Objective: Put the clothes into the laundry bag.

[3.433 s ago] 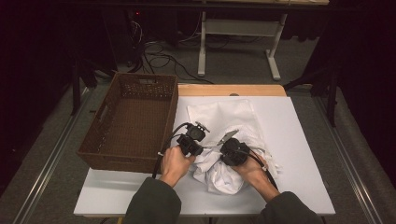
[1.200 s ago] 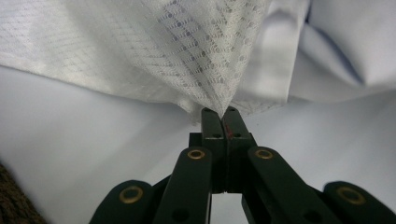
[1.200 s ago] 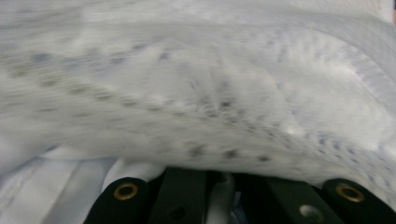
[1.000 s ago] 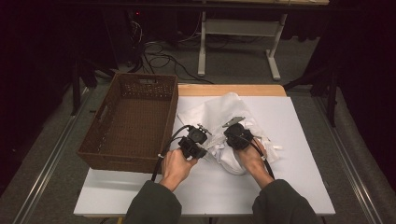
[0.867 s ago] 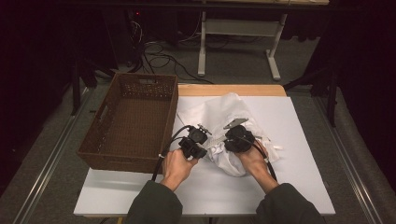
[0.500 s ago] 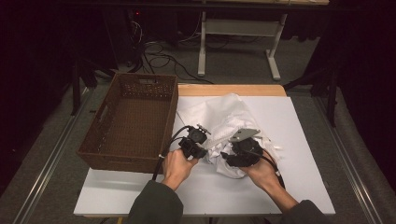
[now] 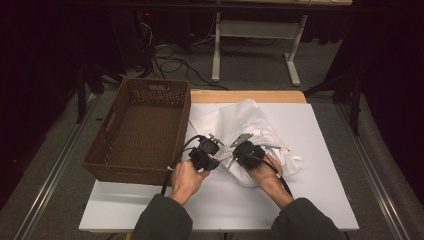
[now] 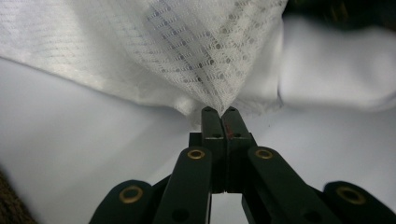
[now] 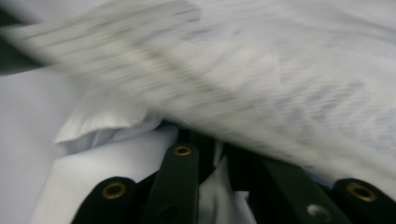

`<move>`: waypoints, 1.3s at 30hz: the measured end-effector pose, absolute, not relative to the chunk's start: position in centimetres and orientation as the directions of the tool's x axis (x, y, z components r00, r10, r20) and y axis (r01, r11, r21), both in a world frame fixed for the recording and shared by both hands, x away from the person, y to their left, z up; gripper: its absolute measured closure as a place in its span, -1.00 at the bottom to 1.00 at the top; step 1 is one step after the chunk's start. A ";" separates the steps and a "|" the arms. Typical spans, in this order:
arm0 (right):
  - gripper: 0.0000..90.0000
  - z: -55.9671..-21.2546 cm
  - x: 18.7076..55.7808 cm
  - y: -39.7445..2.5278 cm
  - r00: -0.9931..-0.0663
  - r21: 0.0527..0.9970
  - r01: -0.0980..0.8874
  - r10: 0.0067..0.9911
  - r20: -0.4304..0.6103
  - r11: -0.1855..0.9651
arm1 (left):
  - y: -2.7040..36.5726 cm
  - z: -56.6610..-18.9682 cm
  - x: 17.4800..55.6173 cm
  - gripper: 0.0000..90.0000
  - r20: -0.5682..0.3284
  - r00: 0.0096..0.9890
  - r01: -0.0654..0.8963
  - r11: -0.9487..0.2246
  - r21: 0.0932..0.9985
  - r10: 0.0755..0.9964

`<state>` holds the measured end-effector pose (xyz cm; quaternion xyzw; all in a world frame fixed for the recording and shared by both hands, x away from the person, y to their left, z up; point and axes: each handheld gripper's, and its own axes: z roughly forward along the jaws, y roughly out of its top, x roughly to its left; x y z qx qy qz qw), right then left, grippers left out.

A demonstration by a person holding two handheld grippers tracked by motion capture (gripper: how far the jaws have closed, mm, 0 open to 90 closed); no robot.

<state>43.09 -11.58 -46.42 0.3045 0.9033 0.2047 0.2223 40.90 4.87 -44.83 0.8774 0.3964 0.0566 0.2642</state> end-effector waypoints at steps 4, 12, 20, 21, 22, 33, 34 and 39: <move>0.93 -46.3 44.7 -12.6 -0.636 0.549 0.514 0.722 -0.272 0.659 | 5.1 -45.2 40.8 1.00 -0.091 0.680 0.666 -0.560 0.493 0.727; 0.67 -46.1 44.5 -13.0 -0.631 0.584 0.526 0.744 -0.218 0.618 | 4.7 -46.2 40.4 0.56 -0.084 0.641 0.696 -0.531 0.483 0.763; 0.28 -43.7 42.1 -14.2 -0.680 0.634 0.484 0.715 -0.161 0.603 | 3.6 -46.9 39.2 0.44 -0.122 0.641 0.705 -0.518 0.484 0.758; 0.26 -43.6 41.9 -14.3 -0.682 0.636 0.484 0.714 -0.156 0.601 | 3.4 -47.1 39.3 0.42 -0.126 0.641 0.707 -0.519 0.480 0.757; 0.20 -43.3 41.5 -14.7 -0.695 0.638 0.477 0.704 -0.147 0.604 | 3.2 -47.3 39.5 0.39 -0.129 0.639 0.710 -0.516 0.480 0.759; -0.07 -44.3 38.9 -15.6 -0.783 0.599 0.440 0.613 -0.109 0.669 | 2.0 -49.4 41.3 0.18 -0.138 0.599 0.732 -0.469 0.494 0.789; -0.08 -44.8 39.3 -15.7 -0.781 0.582 0.457 0.617 -0.100 0.672 | 2.0 -49.4 41.4 0.18 -0.142 0.598 0.733 -0.465 0.497 0.789; 0.12 -46.5 40.5 -15.2 -0.769 0.548 0.470 0.626 -0.130 0.692 | 1.9 -49.5 41.5 0.21 -0.128 0.596 0.728 -0.467 0.503 0.792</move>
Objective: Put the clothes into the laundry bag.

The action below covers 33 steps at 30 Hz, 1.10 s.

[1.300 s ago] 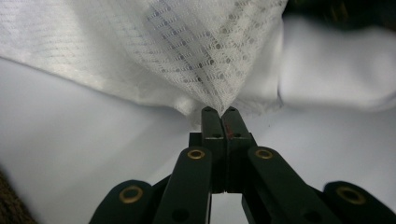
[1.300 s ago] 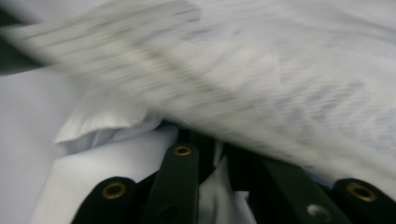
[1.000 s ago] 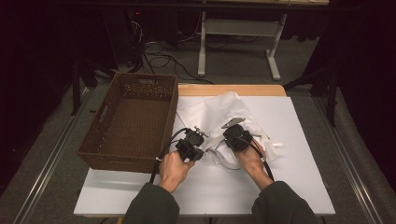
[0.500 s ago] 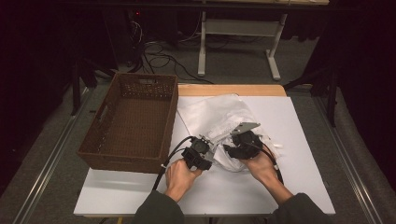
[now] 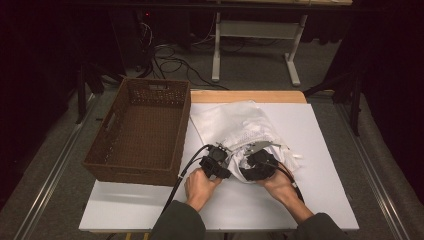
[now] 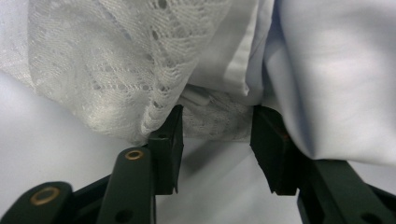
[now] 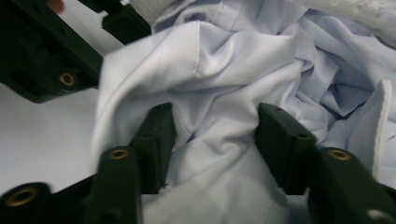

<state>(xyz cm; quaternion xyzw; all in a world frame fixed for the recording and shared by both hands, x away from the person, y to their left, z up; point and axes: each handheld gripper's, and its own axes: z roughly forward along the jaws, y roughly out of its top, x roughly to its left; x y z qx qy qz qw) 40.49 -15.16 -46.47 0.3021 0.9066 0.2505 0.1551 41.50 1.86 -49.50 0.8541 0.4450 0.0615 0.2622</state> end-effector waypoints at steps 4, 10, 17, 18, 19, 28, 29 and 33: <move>0.53 -47.2 41.2 -14.7 -0.758 0.516 0.484 0.633 -0.157 0.707 | 1.9 -49.5 41.7 0.42 -0.129 0.585 0.734 -0.455 0.504 0.801; 0.91 -47.2 41.5 -14.5 -0.749 0.525 0.501 0.649 -0.135 0.688 | 2.0 -49.5 41.9 0.99 -0.161 0.597 0.736 -0.458 0.498 0.786; 0.92 -45.8 41.5 -15.2 -0.723 0.561 0.500 0.675 -0.148 0.659 | 2.7 -48.0 40.9 1.00 -0.197 0.620 0.722 -0.453 0.523 0.760; 0.92 -45.8 41.6 -15.2 -0.717 0.568 0.502 0.681 -0.149 0.653 | 2.7 -47.8 40.6 1.00 -0.186 0.627 0.714 -0.464 0.524 0.756; 0.92 -45.7 41.8 -15.3 -0.715 0.567 0.500 0.682 -0.157 0.654 | 2.8 -47.6 40.4 1.00 -0.171 0.633 0.707 -0.473 0.525 0.755; 0.92 -45.3 42.2 -14.7 -0.690 0.572 0.510 0.702 -0.173 0.642 | 4.9 -46.6 38.9 0.99 -0.156 0.640 0.698 -0.485 0.526 0.752; 0.92 -45.3 42.2 -14.6 -0.690 0.573 0.510 0.703 -0.173 0.642 | 4.9 -46.7 38.9 0.99 -0.151 0.633 0.699 -0.476 0.533 0.760; 0.92 -45.1 42.0 -14.6 -0.690 0.580 0.509 0.704 -0.167 0.636 | 4.1 -47.5 40.0 0.37 -0.190 0.579 0.742 -0.417 0.525 0.793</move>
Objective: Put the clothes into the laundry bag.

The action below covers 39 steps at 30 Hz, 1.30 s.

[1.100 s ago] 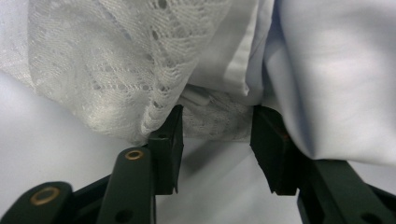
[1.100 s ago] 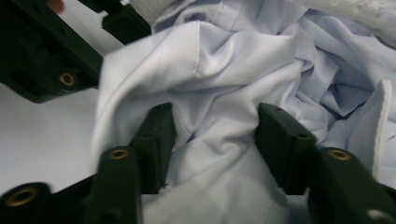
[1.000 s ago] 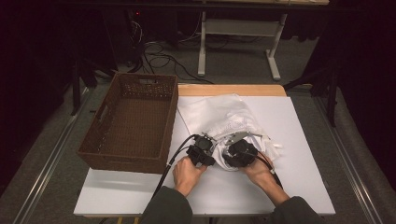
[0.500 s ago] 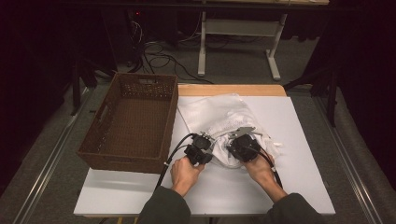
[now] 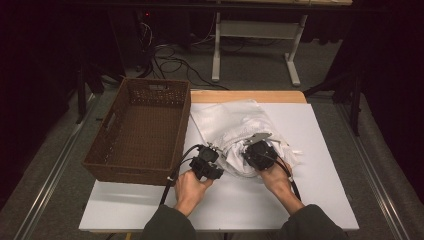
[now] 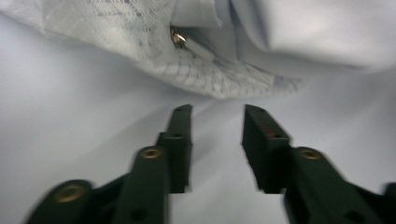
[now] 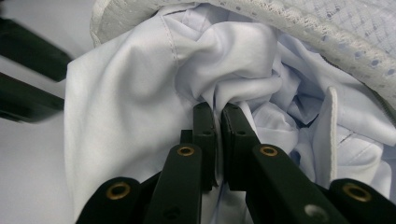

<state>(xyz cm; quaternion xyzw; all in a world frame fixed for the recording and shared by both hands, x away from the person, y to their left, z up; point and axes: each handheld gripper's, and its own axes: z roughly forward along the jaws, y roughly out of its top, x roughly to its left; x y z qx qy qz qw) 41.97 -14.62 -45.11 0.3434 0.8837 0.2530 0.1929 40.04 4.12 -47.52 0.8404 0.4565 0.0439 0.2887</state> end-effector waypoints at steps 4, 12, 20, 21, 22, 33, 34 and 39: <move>0.92 -44.9 41.8 -14.9 -0.691 0.584 0.513 0.706 -0.155 0.629 | 2.8 -48.3 41.1 0.17 -0.190 0.567 0.750 -0.407 0.521 0.801; 0.92 -44.7 42.0 -15.1 -0.691 0.592 0.513 0.708 -0.146 0.622 | 1.8 -48.3 41.0 1.00 -0.134 0.612 0.690 -0.443 0.573 0.780; 0.92 -44.1 42.7 -14.6 -0.671 0.592 0.519 0.723 -0.165 0.617 | 3.5 -46.9 39.0 1.00 -0.151 0.642 0.674 -0.461 0.577 0.751; 0.92 -44.1 42.8 -14.4 -0.674 0.590 0.507 0.716 -0.183 0.628 | 3.6 -46.8 38.8 1.00 -0.145 0.651 0.669 -0.472 0.575 0.746; 0.92 -44.2 42.8 -14.3 -0.673 0.586 0.501 0.713 -0.198 0.636 | 3.8 -46.7 38.4 1.00 -0.143 0.653 0.664 -0.471 0.581 0.744; 0.92 -45.8 45.2 -12.4 -0.659 0.549 0.509 0.710 -0.248 0.663 | 5.7 -48.2 37.4 1.00 -0.157 0.651 0.679 -0.477 0.557 0.743; 0.90 -46.0 45.1 -12.3 -0.658 0.555 0.504 0.710 -0.249 0.661 | 5.7 -48.5 37.4 1.00 -0.159 0.652 0.679 -0.478 0.557 0.741; 0.59 -45.3 43.2 -12.6 -0.705 0.577 0.467 0.676 -0.215 0.670 | 5.5 -48.9 37.4 0.99 -0.171 0.665 0.672 -0.483 0.561 0.727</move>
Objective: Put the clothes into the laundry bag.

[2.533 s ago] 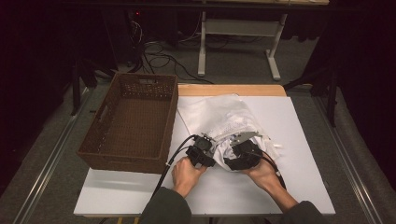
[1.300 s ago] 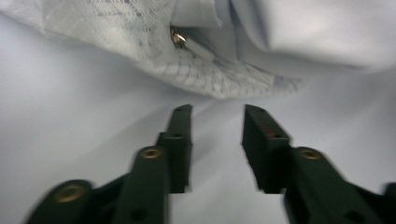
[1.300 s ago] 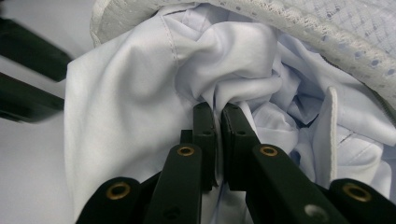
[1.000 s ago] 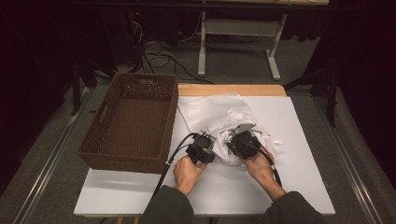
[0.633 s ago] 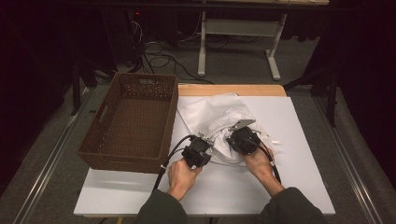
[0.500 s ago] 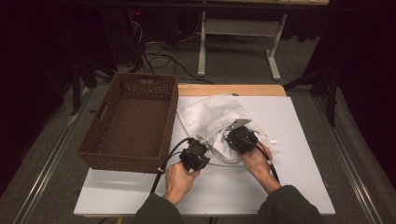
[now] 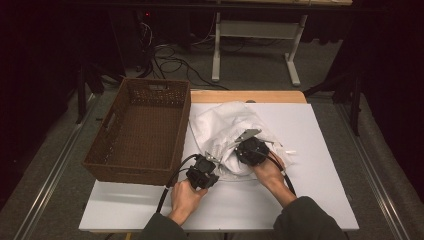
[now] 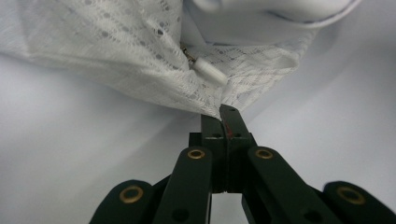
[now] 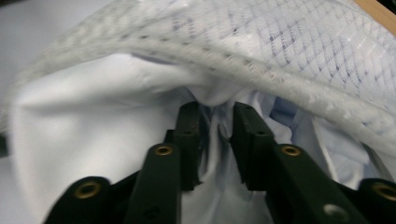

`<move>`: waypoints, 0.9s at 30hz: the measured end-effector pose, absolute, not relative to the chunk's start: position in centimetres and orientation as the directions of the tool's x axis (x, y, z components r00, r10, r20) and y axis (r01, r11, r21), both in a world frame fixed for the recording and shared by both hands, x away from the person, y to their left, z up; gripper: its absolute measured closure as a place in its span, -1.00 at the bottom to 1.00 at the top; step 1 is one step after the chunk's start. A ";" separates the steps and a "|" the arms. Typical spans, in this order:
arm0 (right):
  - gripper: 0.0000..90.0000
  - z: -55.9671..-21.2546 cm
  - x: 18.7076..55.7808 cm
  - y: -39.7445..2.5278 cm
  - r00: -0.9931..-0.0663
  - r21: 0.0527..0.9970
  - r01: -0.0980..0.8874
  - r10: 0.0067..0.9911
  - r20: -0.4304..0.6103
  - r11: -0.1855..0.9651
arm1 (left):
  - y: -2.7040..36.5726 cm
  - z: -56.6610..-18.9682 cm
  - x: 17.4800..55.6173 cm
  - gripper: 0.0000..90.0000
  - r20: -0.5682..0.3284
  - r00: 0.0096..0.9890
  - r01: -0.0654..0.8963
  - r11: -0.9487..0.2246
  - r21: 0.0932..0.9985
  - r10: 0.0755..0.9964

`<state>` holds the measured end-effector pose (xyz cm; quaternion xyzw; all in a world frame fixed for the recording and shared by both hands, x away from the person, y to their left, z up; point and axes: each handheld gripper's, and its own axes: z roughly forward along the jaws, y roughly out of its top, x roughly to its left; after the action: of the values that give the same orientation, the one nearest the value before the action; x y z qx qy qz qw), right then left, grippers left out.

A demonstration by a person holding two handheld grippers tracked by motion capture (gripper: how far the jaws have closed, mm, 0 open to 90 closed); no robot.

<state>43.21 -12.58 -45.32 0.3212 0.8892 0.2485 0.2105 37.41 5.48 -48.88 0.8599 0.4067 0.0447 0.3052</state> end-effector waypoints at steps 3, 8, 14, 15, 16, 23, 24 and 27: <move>0.45 -44.3 41.6 -13.3 -0.717 0.597 0.454 0.669 -0.196 0.662 | 5.7 -49.0 37.5 1.00 -0.178 0.671 0.670 -0.486 0.561 0.720; 0.27 -43.0 39.7 -13.3 -0.746 0.619 0.421 0.641 -0.181 0.663 | 5.8 -49.2 37.7 0.99 -0.200 0.665 0.679 -0.471 0.563 0.720; 0.13 -43.8 38.8 -11.4 -0.802 0.583 0.386 0.573 -0.171 0.715 | 6.1 -49.2 38.0 0.99 -0.221 0.659 0.686 -0.454 0.568 0.718; 0.17 -44.3 39.0 -11.1 -0.805 0.573 0.386 0.567 -0.173 0.723 | 6.1 -49.2 38.0 0.99 -0.223 0.658 0.687 -0.452 0.569 0.719; 0.34 -44.7 39.3 -10.6 -0.806 0.561 0.380 0.560 -0.190 0.736 | 6.1 -49.2 38.0 0.99 -0.224 0.659 0.687 -0.453 0.568 0.718; 0.98 -46.4 43.0 -8.1 -0.763 0.514 0.392 0.582 -0.282 0.763 | 7.5 -48.6 37.7 1.00 -0.263 0.652 0.704 -0.439 0.558 0.711; 0.98 -46.7 43.6 -7.9 -0.751 0.514 0.401 0.593 -0.289 0.759 | 7.7 -48.6 37.7 1.00 -0.270 0.646 0.708 -0.429 0.561 0.714; 0.97 -47.4 45.0 -7.1 -0.721 0.519 0.432 0.629 -0.292 0.737 | 7.9 -48.7 37.7 1.00 -0.261 0.643 0.710 -0.433 0.556 0.720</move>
<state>45.03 -7.12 -47.43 0.2938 0.9029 0.2124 0.2311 37.75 7.86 -48.65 0.8463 0.4223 0.0079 0.3246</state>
